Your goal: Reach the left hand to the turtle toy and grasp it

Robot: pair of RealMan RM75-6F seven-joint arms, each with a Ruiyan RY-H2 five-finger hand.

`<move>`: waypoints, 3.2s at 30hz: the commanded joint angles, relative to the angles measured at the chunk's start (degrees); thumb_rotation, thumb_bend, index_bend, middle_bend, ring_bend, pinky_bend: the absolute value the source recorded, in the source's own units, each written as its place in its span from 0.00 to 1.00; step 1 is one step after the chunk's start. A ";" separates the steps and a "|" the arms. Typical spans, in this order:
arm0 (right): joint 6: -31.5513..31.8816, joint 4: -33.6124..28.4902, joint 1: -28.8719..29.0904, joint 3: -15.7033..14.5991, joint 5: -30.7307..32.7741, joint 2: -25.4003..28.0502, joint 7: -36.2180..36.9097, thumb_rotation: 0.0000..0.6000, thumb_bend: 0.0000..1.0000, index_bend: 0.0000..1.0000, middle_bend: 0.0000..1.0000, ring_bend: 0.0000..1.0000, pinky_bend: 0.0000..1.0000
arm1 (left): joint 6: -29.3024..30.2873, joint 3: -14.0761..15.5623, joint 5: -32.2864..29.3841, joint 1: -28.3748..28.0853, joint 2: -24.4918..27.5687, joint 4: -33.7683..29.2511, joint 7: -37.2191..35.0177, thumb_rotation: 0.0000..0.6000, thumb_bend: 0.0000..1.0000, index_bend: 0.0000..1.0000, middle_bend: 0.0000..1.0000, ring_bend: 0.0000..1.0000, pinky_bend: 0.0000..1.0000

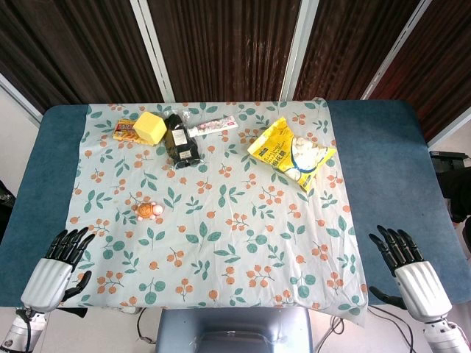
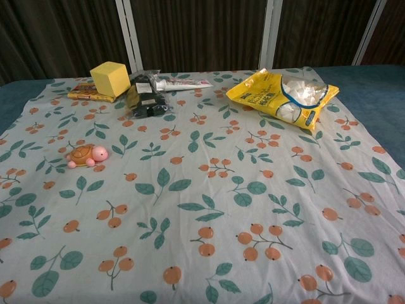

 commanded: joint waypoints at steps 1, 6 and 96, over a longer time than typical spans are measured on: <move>0.17 -0.06 -0.08 -0.04 -0.10 0.02 0.01 1.00 0.13 0.00 0.00 0.00 0.00 | -0.09 0.13 0.22 -0.03 0.01 -0.08 -0.11 1.00 0.39 0.00 0.00 0.00 0.06; 0.56 -0.21 -0.25 -0.19 -0.50 0.11 -0.06 1.00 0.13 0.00 0.00 0.00 0.00 | -0.71 -0.04 0.70 -0.87 -1.38 0.89 -1.60 1.00 0.39 0.00 0.00 0.00 0.06; -2.00 -1.05 1.55 0.07 0.95 -0.01 0.82 1.00 0.13 0.00 0.00 0.00 0.00 | -22.71 -6.74 -12.65 -24.96 -36.28 50.03 -6.40 1.00 0.41 0.12 0.23 0.91 1.00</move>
